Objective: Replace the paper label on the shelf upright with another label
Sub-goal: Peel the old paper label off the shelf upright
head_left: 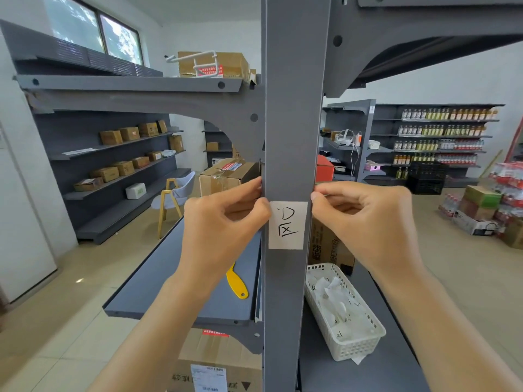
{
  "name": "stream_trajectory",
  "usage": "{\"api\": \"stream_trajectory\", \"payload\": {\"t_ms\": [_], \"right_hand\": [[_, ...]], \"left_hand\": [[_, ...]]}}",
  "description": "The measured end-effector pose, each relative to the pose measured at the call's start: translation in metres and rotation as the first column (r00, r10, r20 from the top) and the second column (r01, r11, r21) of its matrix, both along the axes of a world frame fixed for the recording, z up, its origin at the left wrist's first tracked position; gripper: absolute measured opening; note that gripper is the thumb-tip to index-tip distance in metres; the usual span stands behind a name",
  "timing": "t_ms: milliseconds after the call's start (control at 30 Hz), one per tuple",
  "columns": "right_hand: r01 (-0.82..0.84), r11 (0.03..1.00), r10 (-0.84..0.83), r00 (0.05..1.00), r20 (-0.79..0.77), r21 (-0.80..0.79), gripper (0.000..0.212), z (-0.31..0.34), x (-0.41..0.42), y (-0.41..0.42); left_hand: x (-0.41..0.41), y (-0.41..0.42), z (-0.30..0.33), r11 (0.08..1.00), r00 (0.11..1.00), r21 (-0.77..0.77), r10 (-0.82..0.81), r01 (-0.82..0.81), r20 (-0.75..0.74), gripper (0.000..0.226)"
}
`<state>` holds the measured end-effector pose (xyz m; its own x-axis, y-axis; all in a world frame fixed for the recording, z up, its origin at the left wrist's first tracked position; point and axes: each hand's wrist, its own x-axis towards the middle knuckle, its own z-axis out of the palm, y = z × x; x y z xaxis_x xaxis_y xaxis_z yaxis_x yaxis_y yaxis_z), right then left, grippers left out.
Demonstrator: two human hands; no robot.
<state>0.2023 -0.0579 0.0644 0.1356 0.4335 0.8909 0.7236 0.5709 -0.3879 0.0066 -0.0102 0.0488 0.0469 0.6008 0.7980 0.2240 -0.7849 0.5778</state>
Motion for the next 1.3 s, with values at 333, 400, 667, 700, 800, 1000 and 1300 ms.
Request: {"api": "stream_trajectory", "payload": {"t_ms": [333,400,667,700,800,1000,1300], "right_hand": [[-0.07,0.997,0.069,0.997,-0.019,-0.03,0.014,0.003,0.004,0.0],[-0.08,0.996,0.079,0.997,-0.021,-0.041,0.013,0.004,0.005,0.001],[-0.12,0.99,0.117,0.992,-0.042,-0.077,0.011,0.006,0.006,0.001],[-0.115,0.991,0.112,0.993,-0.038,-0.073,0.011,0.006,0.005,0.0],[-0.095,0.993,0.093,0.995,-0.038,-0.064,0.011,0.005,0.004,0.0],[-0.058,0.997,0.056,0.997,-0.046,-0.05,0.013,0.002,0.002,-0.002],[-0.066,0.995,0.063,0.997,-0.055,-0.072,0.012,0.003,0.001,-0.003]], "left_hand": [[-0.006,0.006,0.013,1.0,0.996,0.006,0.003,-0.003,-0.089,0.03],[-0.006,0.007,0.013,1.0,0.996,-0.014,-0.012,0.011,-0.086,0.028],[-0.008,0.001,0.001,0.989,0.989,0.121,0.097,-0.083,-0.116,0.045],[-0.008,0.001,-0.001,0.977,0.986,0.187,0.126,-0.104,-0.107,0.036],[-0.009,0.003,-0.006,0.915,0.965,0.367,0.229,-0.167,-0.131,0.013],[-0.005,-0.005,-0.016,0.947,0.975,0.281,0.192,-0.155,-0.112,0.021],[-0.001,-0.014,-0.004,0.998,0.998,0.019,0.065,-0.065,-0.012,0.005]]}}
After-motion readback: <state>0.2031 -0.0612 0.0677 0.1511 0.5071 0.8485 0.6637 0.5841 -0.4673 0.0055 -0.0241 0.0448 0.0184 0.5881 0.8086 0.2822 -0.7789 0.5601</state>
